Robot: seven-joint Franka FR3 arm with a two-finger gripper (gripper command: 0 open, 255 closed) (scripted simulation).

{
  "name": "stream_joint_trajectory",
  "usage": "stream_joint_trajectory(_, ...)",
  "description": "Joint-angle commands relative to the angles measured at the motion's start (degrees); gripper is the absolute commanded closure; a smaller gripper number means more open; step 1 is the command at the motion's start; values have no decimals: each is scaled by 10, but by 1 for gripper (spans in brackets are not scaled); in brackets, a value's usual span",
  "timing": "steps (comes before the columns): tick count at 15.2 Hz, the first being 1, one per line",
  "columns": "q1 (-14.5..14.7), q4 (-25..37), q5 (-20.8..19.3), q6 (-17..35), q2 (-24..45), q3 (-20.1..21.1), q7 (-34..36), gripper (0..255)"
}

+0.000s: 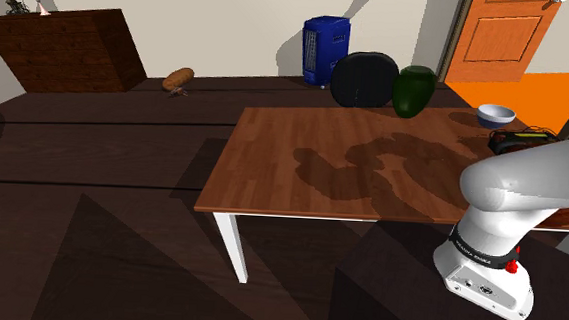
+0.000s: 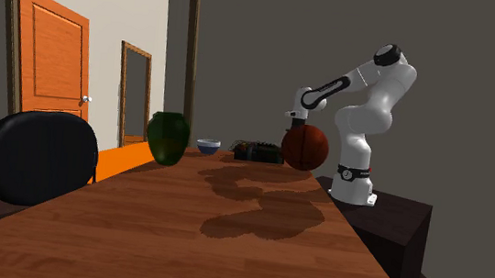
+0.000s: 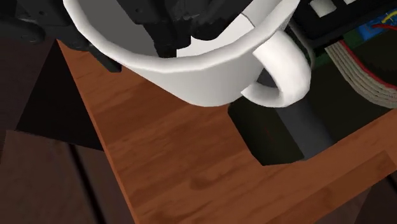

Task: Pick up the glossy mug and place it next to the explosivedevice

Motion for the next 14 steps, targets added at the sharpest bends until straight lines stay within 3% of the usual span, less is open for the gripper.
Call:
stream_joint_trajectory(1,1,-1,0,0,0,-1,0,0)
stream_joint_trajectory(5,38,86,9,-64,-77,-9,-209,0)
stream_joint_trajectory(9,103,194,29,-140,-143,-13,-408,0)
stream_joint_trajectory(14,123,196,17,-127,-154,-35,-424,0)
